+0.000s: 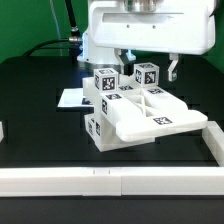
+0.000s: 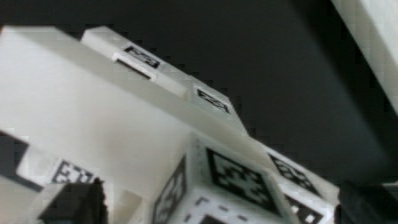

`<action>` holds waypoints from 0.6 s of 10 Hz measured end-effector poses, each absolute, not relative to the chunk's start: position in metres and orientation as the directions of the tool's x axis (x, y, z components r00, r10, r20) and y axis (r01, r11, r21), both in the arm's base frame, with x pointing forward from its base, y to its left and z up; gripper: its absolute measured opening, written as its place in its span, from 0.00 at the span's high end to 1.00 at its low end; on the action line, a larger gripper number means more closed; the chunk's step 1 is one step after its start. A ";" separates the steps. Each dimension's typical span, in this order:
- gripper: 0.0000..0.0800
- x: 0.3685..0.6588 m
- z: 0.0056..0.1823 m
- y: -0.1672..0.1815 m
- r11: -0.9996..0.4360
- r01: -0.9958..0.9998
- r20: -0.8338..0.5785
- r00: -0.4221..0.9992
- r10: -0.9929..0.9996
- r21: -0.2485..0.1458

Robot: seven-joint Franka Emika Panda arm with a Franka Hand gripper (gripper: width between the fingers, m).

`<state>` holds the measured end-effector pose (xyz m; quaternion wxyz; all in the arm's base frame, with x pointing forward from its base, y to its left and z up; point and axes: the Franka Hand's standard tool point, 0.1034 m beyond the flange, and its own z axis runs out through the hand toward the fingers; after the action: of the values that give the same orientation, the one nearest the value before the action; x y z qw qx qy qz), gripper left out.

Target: Assemble chair

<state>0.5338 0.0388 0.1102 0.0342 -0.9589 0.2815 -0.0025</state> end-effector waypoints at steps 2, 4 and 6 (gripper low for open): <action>0.19 0.535 0.110 0.037 -0.933 -0.354 0.002 0.935 -0.355 -0.062; 0.19 0.535 0.110 0.037 -0.973 -0.222 0.012 0.975 -0.223 -0.056; 0.19 0.535 0.110 0.038 -0.997 -0.063 0.019 0.998 -0.064 -0.036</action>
Offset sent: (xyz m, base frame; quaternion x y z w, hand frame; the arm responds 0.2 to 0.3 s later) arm 0.0033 0.0025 0.0003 -0.0094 -0.0037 -0.2150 0.9766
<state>0.5351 0.0375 0.1103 0.0177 -0.9993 0.0319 -0.0102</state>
